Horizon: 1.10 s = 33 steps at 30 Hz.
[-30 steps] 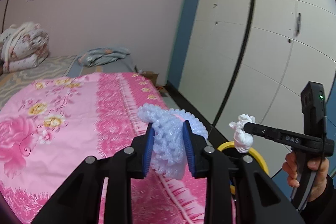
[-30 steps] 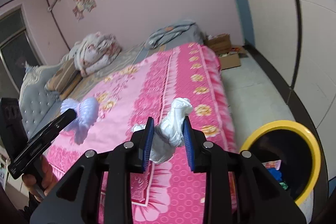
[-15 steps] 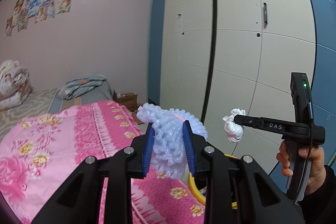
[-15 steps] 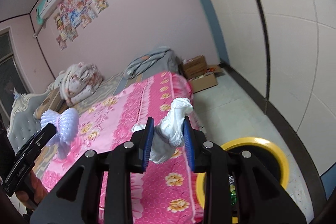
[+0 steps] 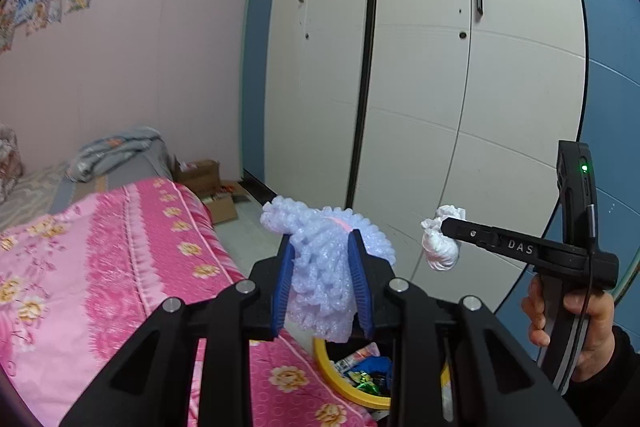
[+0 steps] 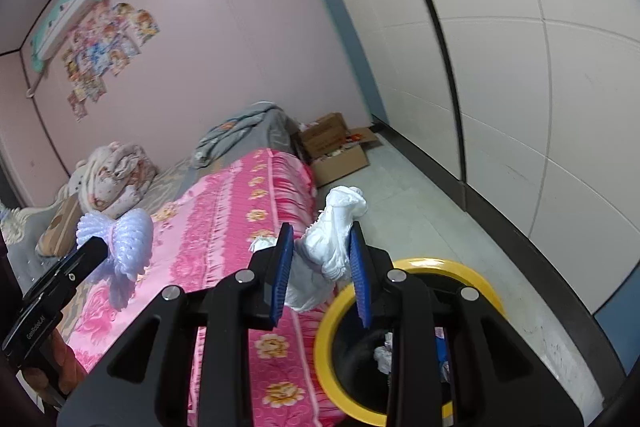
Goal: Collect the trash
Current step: 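Carry the lavender puff and white sock over the yellow bin, then open both tools to drop the puff and sock into the bin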
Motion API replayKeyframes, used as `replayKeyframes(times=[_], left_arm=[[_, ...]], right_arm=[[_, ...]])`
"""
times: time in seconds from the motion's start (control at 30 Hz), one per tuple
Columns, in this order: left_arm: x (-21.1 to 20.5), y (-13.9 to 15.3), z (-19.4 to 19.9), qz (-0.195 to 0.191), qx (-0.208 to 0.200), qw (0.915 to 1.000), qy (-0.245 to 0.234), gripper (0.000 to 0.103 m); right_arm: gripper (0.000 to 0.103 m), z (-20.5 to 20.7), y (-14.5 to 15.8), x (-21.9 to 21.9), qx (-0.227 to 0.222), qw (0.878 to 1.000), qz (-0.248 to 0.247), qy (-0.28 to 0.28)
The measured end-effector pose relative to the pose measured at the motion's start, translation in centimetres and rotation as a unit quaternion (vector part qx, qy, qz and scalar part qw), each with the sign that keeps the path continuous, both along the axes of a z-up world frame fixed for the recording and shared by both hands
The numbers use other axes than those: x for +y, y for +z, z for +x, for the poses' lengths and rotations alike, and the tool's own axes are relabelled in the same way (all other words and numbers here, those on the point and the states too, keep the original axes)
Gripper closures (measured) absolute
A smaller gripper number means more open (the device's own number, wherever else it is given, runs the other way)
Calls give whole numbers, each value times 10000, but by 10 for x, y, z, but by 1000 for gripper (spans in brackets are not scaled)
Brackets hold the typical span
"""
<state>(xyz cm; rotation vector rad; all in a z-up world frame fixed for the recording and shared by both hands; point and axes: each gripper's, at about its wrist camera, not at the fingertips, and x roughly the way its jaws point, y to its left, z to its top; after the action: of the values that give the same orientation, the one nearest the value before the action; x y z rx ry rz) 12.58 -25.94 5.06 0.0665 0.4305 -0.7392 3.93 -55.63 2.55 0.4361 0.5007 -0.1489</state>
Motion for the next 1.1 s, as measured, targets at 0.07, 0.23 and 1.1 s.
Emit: replayKeyframes(times=[0.07,0.23,1.1], left_arm=[[-12,-13,10,30,131,9999,-58,77],[-45,-52,38,195,518,9981,-262,77],[-127,-182,72,975,1746,9767,-781,74]], right_arm=[[77,0,-11,-9,47,9998,-16,-175],[77,7,-43,-29,178,9981,-106,-580],[73,32,-160,-73,896,9854,592,-1320]])
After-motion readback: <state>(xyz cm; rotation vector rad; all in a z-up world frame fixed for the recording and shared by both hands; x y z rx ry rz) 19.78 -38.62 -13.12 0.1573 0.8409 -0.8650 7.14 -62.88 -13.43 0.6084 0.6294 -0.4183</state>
